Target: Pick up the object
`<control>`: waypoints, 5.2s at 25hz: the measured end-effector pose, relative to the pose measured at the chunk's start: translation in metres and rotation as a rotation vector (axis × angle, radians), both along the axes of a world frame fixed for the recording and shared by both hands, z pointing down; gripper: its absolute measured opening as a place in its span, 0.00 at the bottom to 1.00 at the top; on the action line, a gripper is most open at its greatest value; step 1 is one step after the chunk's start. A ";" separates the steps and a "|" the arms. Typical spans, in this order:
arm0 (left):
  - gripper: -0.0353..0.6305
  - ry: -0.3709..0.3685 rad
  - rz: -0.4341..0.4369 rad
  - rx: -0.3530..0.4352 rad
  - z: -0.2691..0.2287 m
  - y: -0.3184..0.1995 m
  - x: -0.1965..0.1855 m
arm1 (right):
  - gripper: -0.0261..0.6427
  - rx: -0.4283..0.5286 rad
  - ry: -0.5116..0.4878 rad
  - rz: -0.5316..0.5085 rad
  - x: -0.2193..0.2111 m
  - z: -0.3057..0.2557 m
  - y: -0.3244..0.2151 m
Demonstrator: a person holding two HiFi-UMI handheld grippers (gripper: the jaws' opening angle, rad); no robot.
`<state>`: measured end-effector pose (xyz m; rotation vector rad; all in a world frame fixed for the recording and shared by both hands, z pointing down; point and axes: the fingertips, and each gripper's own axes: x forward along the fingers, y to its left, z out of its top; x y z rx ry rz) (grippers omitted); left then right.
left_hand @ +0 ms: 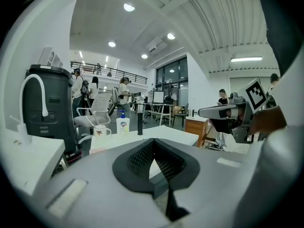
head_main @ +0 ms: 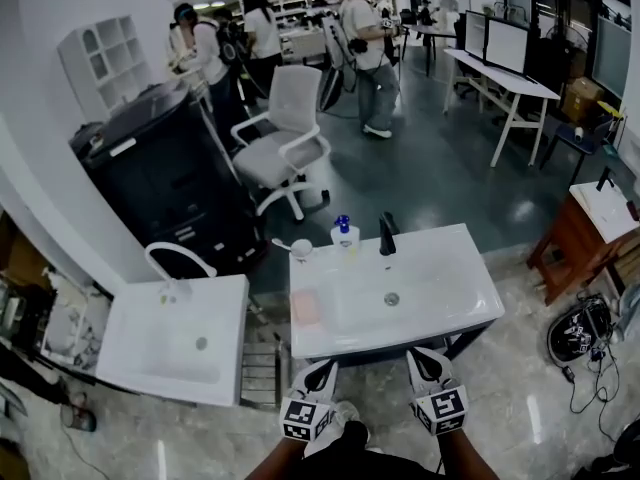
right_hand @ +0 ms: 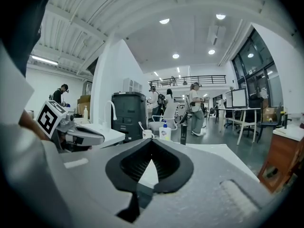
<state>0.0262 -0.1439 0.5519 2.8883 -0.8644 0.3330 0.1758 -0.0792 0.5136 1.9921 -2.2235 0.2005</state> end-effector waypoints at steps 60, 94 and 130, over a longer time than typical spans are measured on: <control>0.75 -0.245 -0.633 -0.309 0.111 -0.206 -0.021 | 0.04 -0.162 -0.006 -0.515 -0.002 0.046 -0.240; 0.73 -0.393 -0.672 -0.358 0.141 -0.227 -0.031 | 0.05 -0.224 -0.021 -0.568 0.001 0.069 -0.252; 0.73 -0.123 -0.577 0.047 -0.055 -0.259 -0.007 | 0.04 0.170 0.141 -0.348 0.030 -0.061 -0.292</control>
